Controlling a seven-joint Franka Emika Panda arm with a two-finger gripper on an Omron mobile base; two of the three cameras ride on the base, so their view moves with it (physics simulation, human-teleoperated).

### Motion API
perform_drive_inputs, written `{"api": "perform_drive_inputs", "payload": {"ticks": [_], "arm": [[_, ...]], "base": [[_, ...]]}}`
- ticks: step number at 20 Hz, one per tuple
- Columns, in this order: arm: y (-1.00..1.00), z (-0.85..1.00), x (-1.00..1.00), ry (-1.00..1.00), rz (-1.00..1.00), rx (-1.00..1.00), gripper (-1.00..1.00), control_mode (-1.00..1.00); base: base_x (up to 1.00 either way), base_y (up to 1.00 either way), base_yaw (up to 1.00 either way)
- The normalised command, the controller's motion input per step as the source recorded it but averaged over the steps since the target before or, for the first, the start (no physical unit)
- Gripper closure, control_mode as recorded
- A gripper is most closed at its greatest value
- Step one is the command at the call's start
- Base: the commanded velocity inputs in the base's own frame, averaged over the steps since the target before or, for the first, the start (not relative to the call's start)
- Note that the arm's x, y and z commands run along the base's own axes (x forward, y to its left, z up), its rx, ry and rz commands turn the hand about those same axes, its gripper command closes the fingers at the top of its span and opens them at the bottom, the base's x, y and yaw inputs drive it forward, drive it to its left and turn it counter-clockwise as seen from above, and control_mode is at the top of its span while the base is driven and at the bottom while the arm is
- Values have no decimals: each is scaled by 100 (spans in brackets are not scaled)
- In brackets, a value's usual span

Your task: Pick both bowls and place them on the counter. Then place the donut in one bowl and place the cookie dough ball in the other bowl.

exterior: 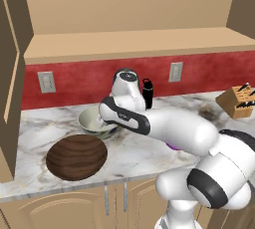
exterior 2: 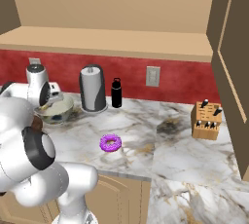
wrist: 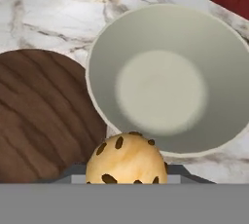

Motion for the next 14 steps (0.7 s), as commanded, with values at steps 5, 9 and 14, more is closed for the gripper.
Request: {"api": "perform_drive_inputs", "payload": {"ticks": [5, 9, 14], "arm": [[10, -15, 35, -2, -9, 0, 100, -100], [19, -14, 33, -5, -9, 0, 100, -100], [13, -9, 37, -2, -9, 0, 100, -100]], "base": [[0, 0, 0], [0, 0, 0], [0, 0, 0]]}}
